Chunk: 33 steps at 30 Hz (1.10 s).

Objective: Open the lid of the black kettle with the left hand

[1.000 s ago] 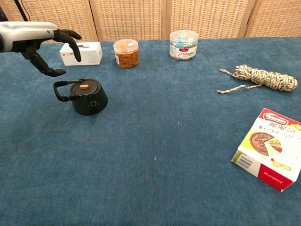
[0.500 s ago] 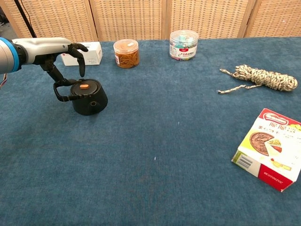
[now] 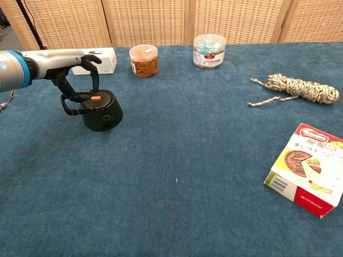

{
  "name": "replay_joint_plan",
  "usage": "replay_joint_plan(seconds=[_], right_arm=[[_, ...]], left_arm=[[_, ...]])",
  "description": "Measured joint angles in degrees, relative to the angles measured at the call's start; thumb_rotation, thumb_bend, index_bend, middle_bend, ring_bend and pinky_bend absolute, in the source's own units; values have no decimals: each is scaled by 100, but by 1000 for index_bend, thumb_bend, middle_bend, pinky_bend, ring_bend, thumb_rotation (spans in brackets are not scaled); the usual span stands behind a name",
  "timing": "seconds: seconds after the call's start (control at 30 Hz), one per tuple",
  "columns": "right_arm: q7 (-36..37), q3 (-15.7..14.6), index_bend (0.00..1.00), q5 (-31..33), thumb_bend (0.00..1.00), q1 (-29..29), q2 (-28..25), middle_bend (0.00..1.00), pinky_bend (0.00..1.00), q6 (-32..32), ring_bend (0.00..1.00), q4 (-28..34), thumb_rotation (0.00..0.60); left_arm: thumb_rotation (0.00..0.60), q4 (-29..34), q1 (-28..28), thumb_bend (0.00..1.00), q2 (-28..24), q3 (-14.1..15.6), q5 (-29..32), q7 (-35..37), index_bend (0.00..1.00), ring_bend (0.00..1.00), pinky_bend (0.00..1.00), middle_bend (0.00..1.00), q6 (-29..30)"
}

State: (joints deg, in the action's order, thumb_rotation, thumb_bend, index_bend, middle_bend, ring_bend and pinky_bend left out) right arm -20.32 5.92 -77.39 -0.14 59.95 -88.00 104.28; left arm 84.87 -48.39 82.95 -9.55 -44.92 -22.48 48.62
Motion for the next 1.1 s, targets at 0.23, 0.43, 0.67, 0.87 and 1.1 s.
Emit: replay_joint_plan(seconds=[0.23, 0.43, 0.67, 0.87, 1.1], right_arm=[[47, 0, 0, 26, 55, 12, -32, 0, 0, 17, 0, 3, 600], [74, -15, 0, 14, 56, 27, -50, 0, 0, 38, 0, 3, 600], [153, -18, 0, 16, 56, 24, -93, 0, 0, 33, 0, 3, 600], [189, -21, 0, 12, 56, 22, -113, 0, 0, 19, 0, 3, 600], [202, -30, 0, 4, 57, 23, -119, 0, 0, 10, 0, 6, 600]], left_arm=[[600, -115, -60, 370, 146, 31, 132, -115, 479, 0, 0, 0, 72], [600, -168, -102, 369, 238, 56, 215, -210, 479, 0, 0, 0, 119], [600, -245, -130, 371, 390, 81, 296, -310, 544, 0, 0, 0, 206], [600, -323, -157, 386, 528, 72, 478, -507, 596, 0, 0, 0, 360], [600, -273, -169, 389, 555, 20, 516, -587, 601, 0, 0, 0, 489]])
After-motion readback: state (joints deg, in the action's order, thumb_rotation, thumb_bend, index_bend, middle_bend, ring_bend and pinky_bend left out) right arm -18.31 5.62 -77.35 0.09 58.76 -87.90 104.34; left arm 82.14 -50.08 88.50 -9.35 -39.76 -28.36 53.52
